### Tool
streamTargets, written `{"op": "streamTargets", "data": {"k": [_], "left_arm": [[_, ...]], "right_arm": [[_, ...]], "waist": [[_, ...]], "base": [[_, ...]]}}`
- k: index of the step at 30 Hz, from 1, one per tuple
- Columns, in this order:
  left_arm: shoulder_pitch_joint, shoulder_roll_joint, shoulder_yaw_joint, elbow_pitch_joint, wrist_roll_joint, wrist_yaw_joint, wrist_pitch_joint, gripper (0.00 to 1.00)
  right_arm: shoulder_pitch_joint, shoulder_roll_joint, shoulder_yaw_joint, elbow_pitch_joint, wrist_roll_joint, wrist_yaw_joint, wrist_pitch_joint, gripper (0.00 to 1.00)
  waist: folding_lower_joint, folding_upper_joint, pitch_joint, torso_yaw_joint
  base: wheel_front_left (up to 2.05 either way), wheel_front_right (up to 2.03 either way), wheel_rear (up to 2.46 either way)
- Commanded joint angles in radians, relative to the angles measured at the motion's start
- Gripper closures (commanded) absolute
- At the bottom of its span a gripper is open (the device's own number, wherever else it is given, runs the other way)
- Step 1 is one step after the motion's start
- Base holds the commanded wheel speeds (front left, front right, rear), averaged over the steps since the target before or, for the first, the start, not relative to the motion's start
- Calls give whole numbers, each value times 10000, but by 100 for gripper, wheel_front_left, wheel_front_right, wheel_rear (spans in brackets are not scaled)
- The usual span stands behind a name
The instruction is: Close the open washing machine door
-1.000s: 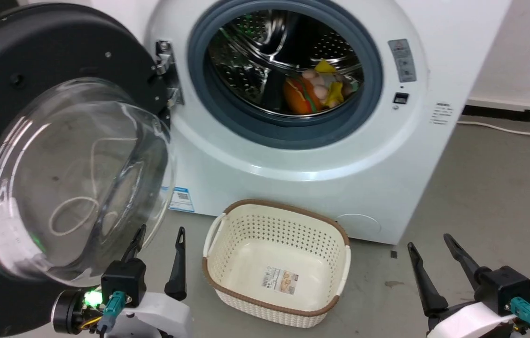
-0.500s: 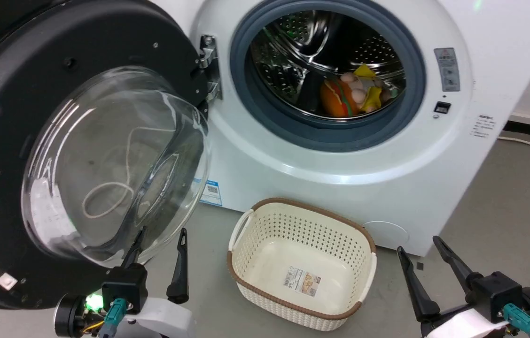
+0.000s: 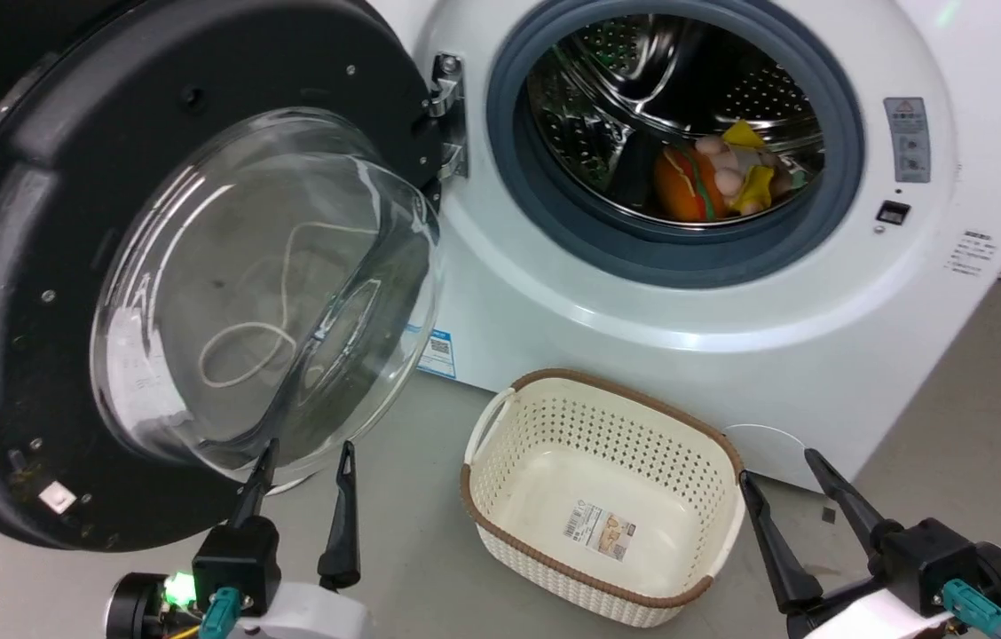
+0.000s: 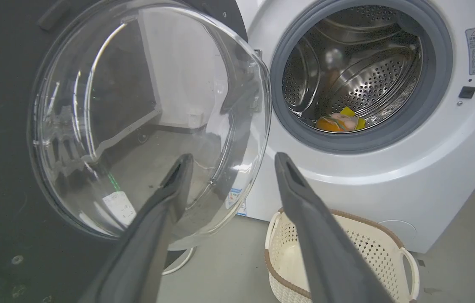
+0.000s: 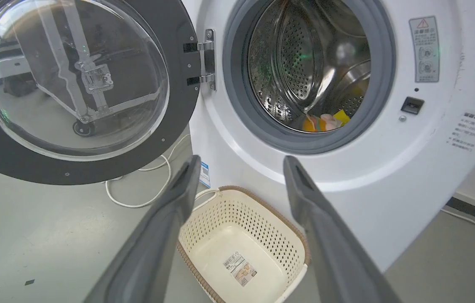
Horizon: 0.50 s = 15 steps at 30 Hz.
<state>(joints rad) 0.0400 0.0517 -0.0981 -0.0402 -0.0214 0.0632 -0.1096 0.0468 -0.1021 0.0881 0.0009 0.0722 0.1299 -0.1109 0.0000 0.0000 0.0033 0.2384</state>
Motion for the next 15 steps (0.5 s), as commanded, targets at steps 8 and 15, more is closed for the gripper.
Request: {"op": "streamTargets", "data": {"k": [8,15], "left_arm": [[153,0,-172,-57,-119,130,-257,0],[198,-4,-239,-29,-181,173,-403,0]], "right_arm": [[-21,-117,176,17,123,4,-245,0],[102,-148,340,-32,150,5,-391,0]], "waist": [[0,0,-39,320],[0,0,-61,597]], "base": [[0,0,0],[0,0,0]]}}
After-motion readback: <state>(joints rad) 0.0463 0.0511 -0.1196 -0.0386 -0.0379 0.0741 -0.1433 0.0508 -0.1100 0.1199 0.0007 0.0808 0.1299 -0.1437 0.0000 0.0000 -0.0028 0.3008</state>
